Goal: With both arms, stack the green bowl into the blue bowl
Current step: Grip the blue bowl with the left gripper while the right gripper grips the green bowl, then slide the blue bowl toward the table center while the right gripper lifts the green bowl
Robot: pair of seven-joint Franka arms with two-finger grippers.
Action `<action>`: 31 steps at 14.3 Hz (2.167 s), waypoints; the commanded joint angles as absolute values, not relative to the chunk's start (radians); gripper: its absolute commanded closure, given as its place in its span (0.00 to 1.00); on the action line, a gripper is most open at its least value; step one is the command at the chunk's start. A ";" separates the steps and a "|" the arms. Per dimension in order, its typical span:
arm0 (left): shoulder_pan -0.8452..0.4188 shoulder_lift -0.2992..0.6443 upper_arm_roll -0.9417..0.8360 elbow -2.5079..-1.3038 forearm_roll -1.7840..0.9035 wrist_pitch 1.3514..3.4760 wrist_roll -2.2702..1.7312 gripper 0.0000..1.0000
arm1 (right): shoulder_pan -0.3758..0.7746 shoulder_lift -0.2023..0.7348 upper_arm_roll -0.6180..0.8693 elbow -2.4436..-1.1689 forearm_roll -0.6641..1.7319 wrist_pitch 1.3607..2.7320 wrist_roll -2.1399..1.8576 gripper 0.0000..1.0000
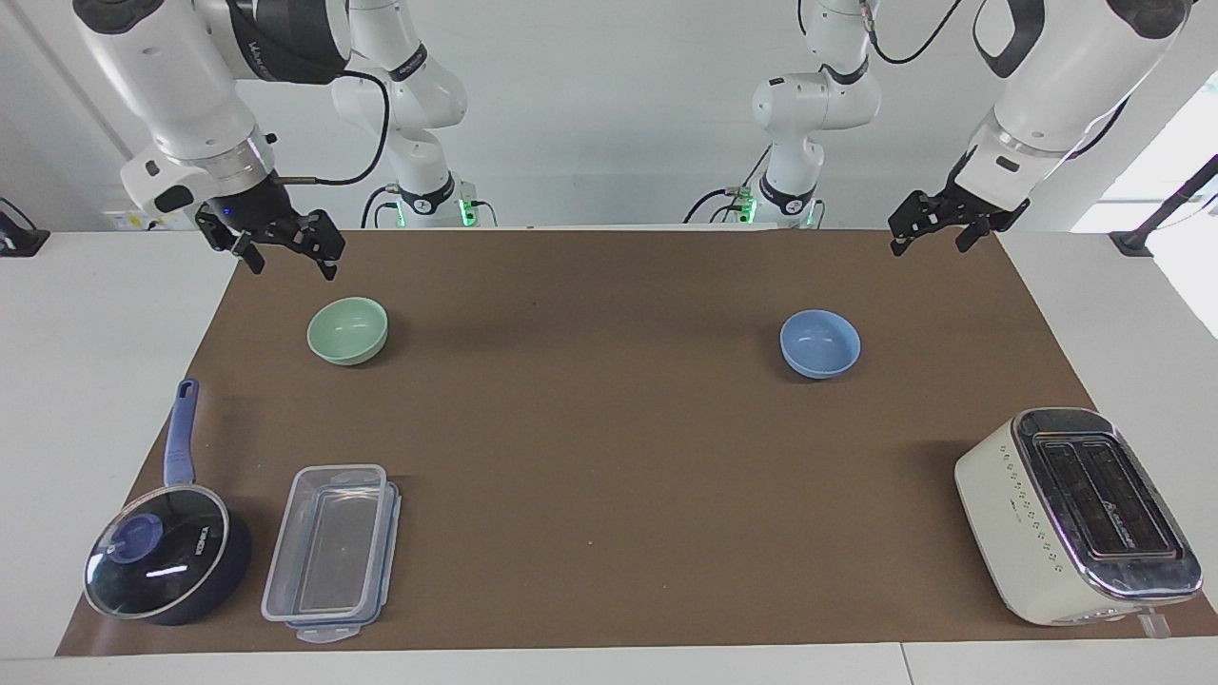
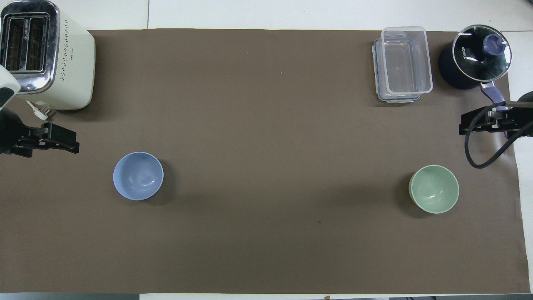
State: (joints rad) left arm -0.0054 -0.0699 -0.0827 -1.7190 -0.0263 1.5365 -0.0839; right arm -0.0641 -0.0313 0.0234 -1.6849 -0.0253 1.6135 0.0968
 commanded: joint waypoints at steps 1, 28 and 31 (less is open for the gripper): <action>0.000 -0.195 -0.078 -1.980 -0.037 1.687 -0.057 0.00 | -0.129 -0.115 0.028 -1.849 -0.011 1.716 0.042 0.00; -0.023 -0.068 -0.078 -2.387 -0.035 2.206 0.057 1.00 | -0.322 -0.129 0.025 -2.500 -0.008 2.347 -0.103 1.00; -0.026 -0.025 -0.081 -2.274 -0.035 2.131 0.046 1.00 | -0.322 -0.129 0.025 -2.496 -0.008 2.341 -0.103 1.00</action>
State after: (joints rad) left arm -0.0185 -0.0593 -0.0837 -2.3583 -0.0265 2.1810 0.0423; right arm -0.3040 -0.1202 0.0156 -2.4857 -0.0201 2.3277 -0.0705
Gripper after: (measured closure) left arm 0.956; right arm 0.943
